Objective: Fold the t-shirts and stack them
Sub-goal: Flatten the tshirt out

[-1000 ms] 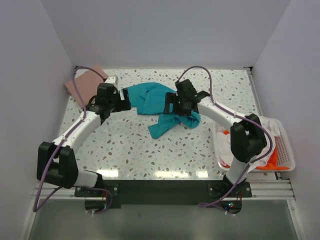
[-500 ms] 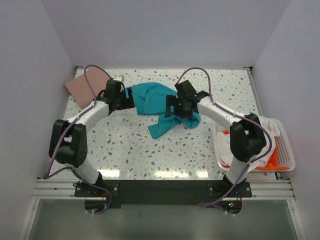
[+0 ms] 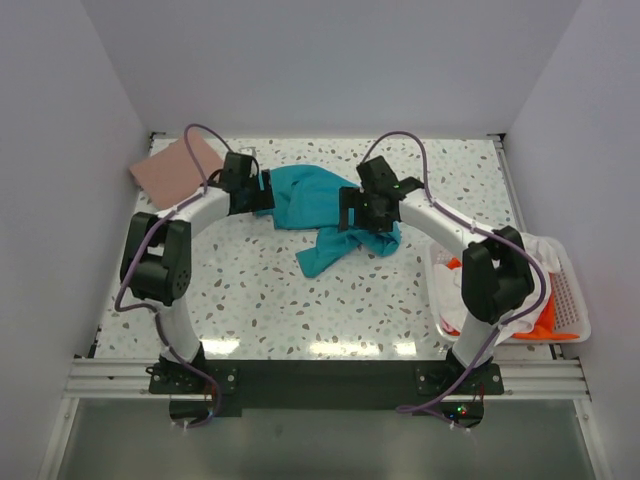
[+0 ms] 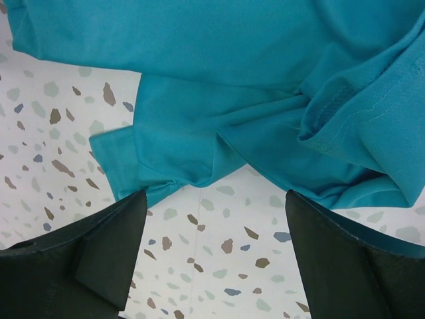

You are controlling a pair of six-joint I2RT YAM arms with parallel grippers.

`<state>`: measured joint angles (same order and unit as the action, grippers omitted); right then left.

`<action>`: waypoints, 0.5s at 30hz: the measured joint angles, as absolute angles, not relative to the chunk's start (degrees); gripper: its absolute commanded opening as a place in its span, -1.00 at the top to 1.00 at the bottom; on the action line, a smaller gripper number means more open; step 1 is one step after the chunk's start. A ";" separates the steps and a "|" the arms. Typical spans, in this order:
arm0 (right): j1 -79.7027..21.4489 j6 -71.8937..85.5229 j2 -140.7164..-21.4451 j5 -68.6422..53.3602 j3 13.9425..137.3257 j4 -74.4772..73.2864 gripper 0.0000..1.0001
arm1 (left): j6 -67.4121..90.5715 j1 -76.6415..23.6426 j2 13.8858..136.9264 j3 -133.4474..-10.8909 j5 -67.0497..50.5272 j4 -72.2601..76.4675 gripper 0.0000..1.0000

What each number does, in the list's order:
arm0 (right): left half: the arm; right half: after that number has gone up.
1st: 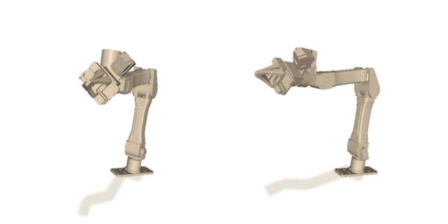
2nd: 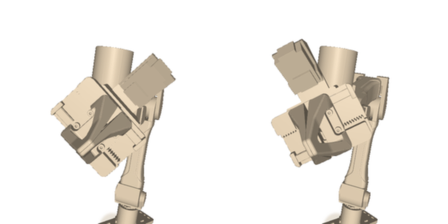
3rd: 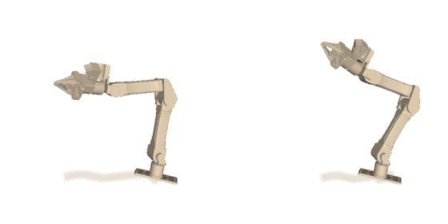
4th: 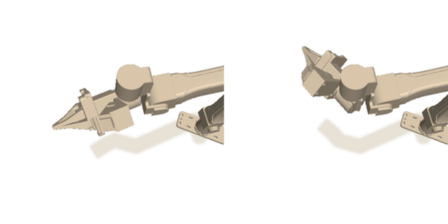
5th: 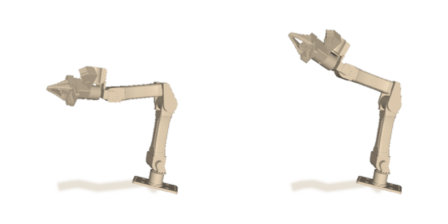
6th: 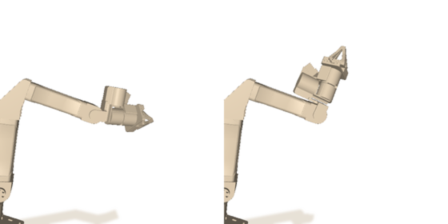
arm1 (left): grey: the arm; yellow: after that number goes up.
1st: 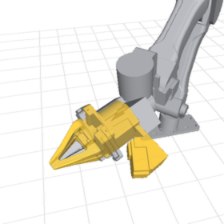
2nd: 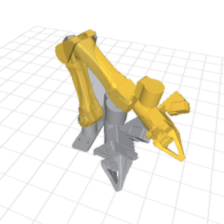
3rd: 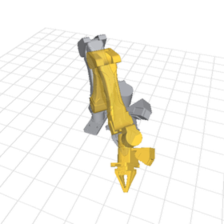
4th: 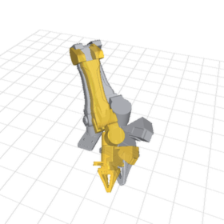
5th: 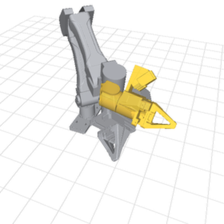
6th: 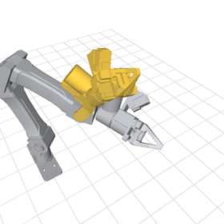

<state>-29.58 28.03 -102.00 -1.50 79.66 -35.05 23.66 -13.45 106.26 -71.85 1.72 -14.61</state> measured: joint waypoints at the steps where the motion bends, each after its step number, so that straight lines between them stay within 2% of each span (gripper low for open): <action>1: -29.52 28.03 -102.00 -1.30 79.66 -35.18 -0.76 | 23.66 -13.39 107.09 -72.51 1.69 -14.57 -0.56; 15: -28.56 28.08 -105.89 -0.84 84.90 -36.16 -0.75 | 24.60 -10.24 115.66 -78.65 0.30 -14.57 -0.20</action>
